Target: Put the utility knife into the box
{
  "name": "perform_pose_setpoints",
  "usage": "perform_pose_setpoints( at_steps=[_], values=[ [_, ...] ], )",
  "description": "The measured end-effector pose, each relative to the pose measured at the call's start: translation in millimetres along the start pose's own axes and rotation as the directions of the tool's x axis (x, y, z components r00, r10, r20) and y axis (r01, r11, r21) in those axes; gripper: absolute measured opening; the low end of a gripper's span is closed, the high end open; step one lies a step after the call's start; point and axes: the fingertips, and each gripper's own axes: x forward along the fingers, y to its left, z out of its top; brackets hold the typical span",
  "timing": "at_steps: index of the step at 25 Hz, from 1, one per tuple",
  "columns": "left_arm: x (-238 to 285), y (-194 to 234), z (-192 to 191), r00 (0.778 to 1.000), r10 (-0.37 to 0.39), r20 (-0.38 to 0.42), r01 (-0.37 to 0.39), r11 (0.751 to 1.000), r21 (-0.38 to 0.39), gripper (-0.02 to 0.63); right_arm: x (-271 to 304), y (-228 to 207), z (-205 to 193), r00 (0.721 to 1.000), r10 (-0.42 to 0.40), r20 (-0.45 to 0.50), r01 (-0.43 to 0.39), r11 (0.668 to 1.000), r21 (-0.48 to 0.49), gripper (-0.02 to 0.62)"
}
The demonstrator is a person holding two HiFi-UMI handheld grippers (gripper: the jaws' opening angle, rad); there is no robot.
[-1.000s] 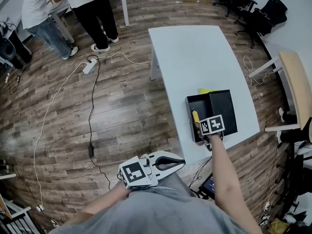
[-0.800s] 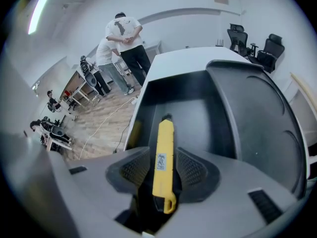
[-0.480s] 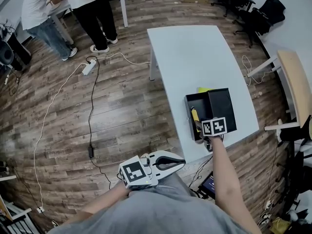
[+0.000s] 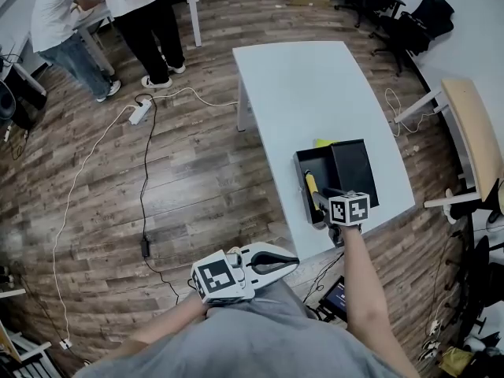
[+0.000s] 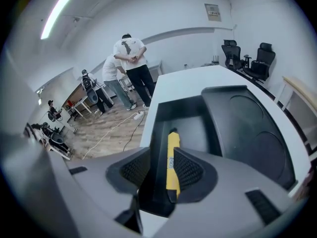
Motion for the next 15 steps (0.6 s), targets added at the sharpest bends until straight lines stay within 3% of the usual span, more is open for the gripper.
perform_pose_setpoints(
  at_steps=[15],
  values=[
    [0,-15,-3,1.000,-0.022,-0.007,0.022,1.000,0.017,0.018,-35,22,1,0.993,0.025,0.116,-0.027,0.999,0.018,0.140]
  ],
)
